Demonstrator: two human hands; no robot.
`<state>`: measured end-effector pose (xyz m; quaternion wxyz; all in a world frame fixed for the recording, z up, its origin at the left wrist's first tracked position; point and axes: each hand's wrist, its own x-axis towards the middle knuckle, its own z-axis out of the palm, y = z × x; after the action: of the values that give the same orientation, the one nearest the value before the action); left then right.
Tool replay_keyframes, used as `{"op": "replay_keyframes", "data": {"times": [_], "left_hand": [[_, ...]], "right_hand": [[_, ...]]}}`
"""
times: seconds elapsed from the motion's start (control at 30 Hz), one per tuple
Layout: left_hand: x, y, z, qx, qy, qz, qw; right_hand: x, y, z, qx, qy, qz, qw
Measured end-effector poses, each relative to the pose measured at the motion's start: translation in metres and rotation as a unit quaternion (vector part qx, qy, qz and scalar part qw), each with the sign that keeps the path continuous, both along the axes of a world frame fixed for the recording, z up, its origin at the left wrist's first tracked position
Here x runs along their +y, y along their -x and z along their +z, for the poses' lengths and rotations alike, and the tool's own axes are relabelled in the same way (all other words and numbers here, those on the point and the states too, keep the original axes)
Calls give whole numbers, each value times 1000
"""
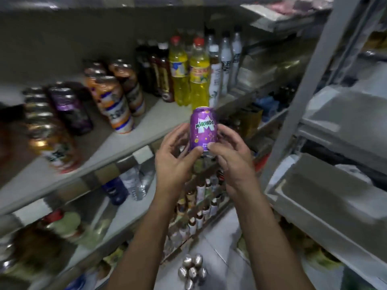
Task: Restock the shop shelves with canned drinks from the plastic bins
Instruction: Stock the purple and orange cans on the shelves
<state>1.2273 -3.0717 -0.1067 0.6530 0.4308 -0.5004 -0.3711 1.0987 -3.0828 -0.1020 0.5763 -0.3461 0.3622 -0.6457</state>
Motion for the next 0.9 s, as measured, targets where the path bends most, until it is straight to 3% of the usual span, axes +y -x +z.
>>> {"op": "replay_keyframes", "data": {"times": [0.3,0.67,0.8,0.9], "left_hand": [[14,-84,41,-34,12,101,994],[5,-150,64,-60,-25,202,977],[3,-169,71,7,-26,170,985],[1,-178,77,58,-21,122,991]], "right_hand": [[-13,-86,40,29,58,97,993],[-5,-145,59,194,190,52,961],[-21,-154,66,168,169,99,966],[-35,-159,74,159,148,196,956]]}}
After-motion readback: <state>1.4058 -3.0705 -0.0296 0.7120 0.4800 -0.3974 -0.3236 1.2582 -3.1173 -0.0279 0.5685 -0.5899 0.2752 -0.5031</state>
